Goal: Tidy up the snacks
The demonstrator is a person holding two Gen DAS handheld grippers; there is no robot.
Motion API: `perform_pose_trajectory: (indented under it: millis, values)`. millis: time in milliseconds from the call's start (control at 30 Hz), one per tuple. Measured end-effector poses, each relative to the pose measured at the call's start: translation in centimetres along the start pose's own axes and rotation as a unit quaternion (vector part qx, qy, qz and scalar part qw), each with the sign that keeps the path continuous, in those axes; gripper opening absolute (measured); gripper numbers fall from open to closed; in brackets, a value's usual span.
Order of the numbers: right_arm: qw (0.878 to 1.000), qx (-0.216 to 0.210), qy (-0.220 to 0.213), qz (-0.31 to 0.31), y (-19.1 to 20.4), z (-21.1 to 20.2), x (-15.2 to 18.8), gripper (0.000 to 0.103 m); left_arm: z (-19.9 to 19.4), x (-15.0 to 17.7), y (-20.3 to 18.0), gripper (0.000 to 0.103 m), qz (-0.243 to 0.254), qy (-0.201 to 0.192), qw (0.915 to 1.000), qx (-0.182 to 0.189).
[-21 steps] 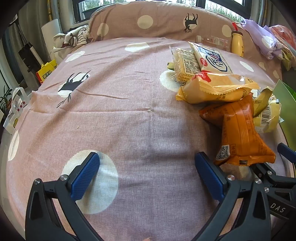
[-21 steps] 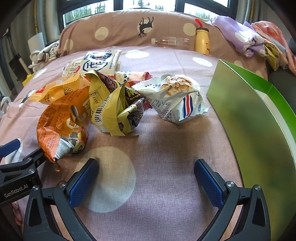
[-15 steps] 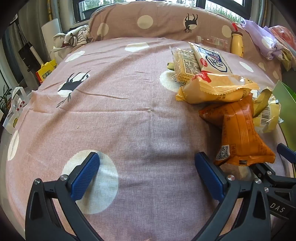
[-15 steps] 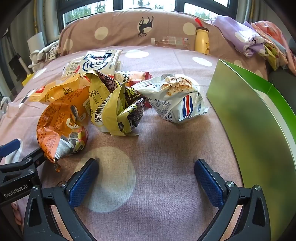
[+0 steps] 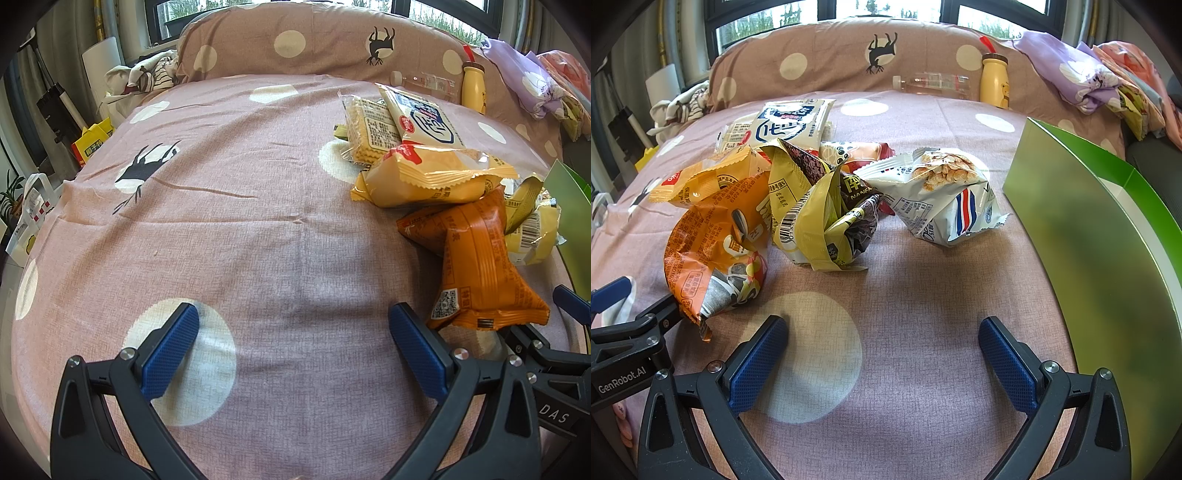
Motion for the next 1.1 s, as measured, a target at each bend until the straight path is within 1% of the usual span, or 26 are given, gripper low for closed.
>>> perform_pose_trajectory:
  millis: [333, 433, 467, 533, 600, 633, 667, 733, 767, 800, 867, 900, 933, 1000, 1033, 1067, 1100]
  values:
    - [1.000, 0.000, 0.000, 0.000, 0.0, 0.2, 0.1, 0.102, 0.0, 0.0, 0.0, 0.103, 0.001, 0.000, 1.0000, -0.001]
    - [1.000, 0.008, 0.002, -0.007, 0.4, 0.4, 0.1, 0.102, 0.0, 0.0, 0.1, 0.103, 0.000, 0.003, 1.0000, 0.001]
    - [1.000, 0.009, 0.001, -0.003, 0.5, 0.3, 0.2, 0.102, 0.0, 0.0, 0.1, 0.103, 0.000, 0.005, 1.0000, 0.002]
    - [1.000, 0.011, 0.015, 0.000, 0.8, 0.4, -0.1, 0.102, -0.2, 0.0, 0.3, 0.102, 0.001, 0.010, 0.9998, 0.014]
    - [0.999, -0.010, 0.045, 0.009, 0.3, -0.3, -0.5, 0.102, -0.7, 0.1, 0.6, 0.101, -0.007, 0.015, 0.9992, 0.036]
    - [0.998, -0.023, 0.051, 0.020, 0.1, -0.7, -0.7, 0.102, -1.1, 0.2, 0.9, 0.099, -0.016, 0.015, 0.9984, 0.052]
    - [0.996, -0.052, 0.057, 0.043, -0.2, -1.7, -0.9, 0.102, -1.8, 0.2, 1.3, 0.097, -0.034, 0.013, 0.9965, 0.075]
    - [0.991, -0.093, 0.068, 0.070, -0.7, -4.0, -1.5, 0.102, -2.7, -0.1, 1.7, 0.097, -0.064, 0.012, 0.9901, 0.125]
    - [0.989, -0.106, 0.069, 0.073, -0.8, -4.9, -1.9, 0.102, -3.2, -0.4, 1.7, 0.097, -0.073, 0.009, 0.9856, 0.152]
    - [0.988, -0.118, 0.069, 0.074, -0.8, -5.8, -2.6, 0.102, -3.6, -0.8, 1.5, 0.097, -0.073, 0.007, 0.9829, 0.169]
    - [0.984, -0.149, 0.054, 0.079, -0.5, -7.9, -4.5, 0.102, -4.2, -1.4, 0.8, 0.094, -0.061, 0.001, 0.9810, 0.184]
    - [0.981, -0.163, 0.050, 0.087, -0.2, -8.6, -5.5, 0.102, -4.3, -1.6, 0.3, 0.091, -0.055, 0.000, 0.9801, 0.191]
    - [0.979, -0.176, 0.054, 0.092, 0.1, -8.9, -6.2, 0.102, -4.2, -1.8, -0.3, 0.090, -0.050, 0.003, 0.9785, 0.200]
    - [0.967, -0.219, 0.082, 0.098, 1.4, -8.2, -7.0, 0.101, -3.9, -2.5, -1.0, 0.089, -0.048, 0.008, 0.9745, 0.219]
    - [0.962, -0.236, 0.103, 0.094, 2.4, -7.3, -7.3, 0.094, -3.7, -2.7, -1.5, 0.088, -0.043, 0.010, 0.9730, 0.226]
    - [0.960, -0.238, 0.116, 0.091, 2.9, -6.5, -7.3, 0.085, -3.5, -2.9, -2.0, 0.086, -0.036, 0.012, 0.9734, 0.226]
    - [0.960, -0.233, 0.133, 0.086, 3.8, -5.4, -7.1, 0.081, -3.4, -2.7, -2.2, 0.080, -0.032, 0.014, 0.9740, 0.224]
Point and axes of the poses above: each gripper's, at about its wrist camera, not at the fingertips, and z roughly the way its jaws point, y to its left, x to its underside, the point moved 3 cm from there along z, roughly the way its jaws point, and after that the axes turned 11 degrees about z, right-handed, at the moved point
